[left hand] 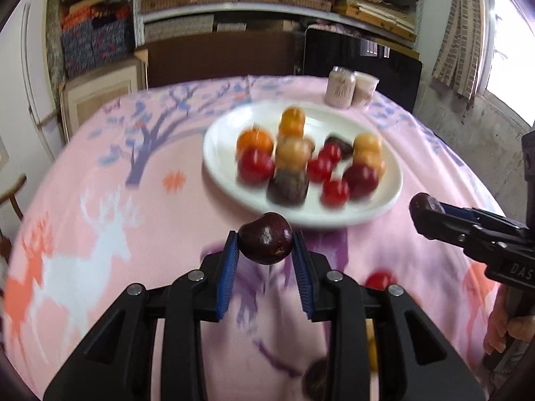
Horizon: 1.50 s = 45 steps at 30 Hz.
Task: Organize fruits
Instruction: 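Carry both dark plums onto the white plate and open both tools, then grasp a large dark plum with the left tool while the right tool grasps a large orange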
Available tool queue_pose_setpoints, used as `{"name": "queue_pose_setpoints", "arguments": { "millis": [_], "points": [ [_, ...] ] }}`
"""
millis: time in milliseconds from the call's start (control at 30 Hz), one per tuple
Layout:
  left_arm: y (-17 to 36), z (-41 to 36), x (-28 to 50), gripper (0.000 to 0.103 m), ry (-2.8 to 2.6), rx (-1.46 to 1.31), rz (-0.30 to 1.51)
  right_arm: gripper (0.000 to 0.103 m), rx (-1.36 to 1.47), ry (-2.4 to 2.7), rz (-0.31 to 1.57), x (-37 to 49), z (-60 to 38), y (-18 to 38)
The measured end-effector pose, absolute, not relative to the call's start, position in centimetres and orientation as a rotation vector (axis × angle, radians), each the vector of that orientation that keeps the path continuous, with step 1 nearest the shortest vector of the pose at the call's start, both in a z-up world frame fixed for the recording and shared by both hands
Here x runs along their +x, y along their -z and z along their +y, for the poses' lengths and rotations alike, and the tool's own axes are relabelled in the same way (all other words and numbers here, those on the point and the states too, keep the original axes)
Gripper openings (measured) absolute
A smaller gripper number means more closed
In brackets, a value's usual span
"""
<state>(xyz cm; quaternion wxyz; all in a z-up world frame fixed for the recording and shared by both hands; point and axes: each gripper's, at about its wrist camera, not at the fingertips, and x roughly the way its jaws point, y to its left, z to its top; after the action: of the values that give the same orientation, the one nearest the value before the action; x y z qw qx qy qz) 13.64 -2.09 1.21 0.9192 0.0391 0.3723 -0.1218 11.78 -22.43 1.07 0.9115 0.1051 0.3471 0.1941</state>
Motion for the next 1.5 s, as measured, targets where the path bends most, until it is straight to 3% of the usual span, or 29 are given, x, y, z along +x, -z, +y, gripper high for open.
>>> {"name": "queue_pose_setpoints", "arguments": {
  "millis": [233,567,633,700,800,933,1133,1500],
  "points": [
    [-4.7,-4.9,20.2,0.032,0.237,0.048,0.721,0.043,0.187,-0.344,0.67,18.5,-22.8,-5.5],
    [-2.3,-6.6,30.7,0.033,0.191,-0.003,0.815,0.044,0.249,-0.298,0.758,28.4,-23.6,-2.4],
    [-1.7,-6.5,31.2,0.053,0.215,-0.031,0.817,0.058,0.261,-0.294,0.778,29.2,-24.1,-1.8],
    [-1.0,-6.3,31.4,0.066,0.241,-0.052,0.83,0.062,0.293,-0.284,0.762,29.3,-24.9,-1.6],
    [-1.0,-6.3,31.1,0.067,0.245,-0.027,0.826,0.066,0.334,-0.285,0.763,29.2,-25.5,-1.6],
    [-2.3,-5.2,30.2,0.09,0.208,-0.054,0.786,0.075,0.375,-0.291,0.758,27.9,-25.7,-1.9],
    [-4.1,-2.4,27.3,0.096,0.169,-0.16,0.76,0.088,0.35,-0.269,0.689,22.8,-25.6,-2.7],
    [-0.8,0.9,11.5,0.098,0.122,-0.087,0.772,0.098,0.235,-0.216,0.635,10.7,-25.2,-0.7]
  ]
}}
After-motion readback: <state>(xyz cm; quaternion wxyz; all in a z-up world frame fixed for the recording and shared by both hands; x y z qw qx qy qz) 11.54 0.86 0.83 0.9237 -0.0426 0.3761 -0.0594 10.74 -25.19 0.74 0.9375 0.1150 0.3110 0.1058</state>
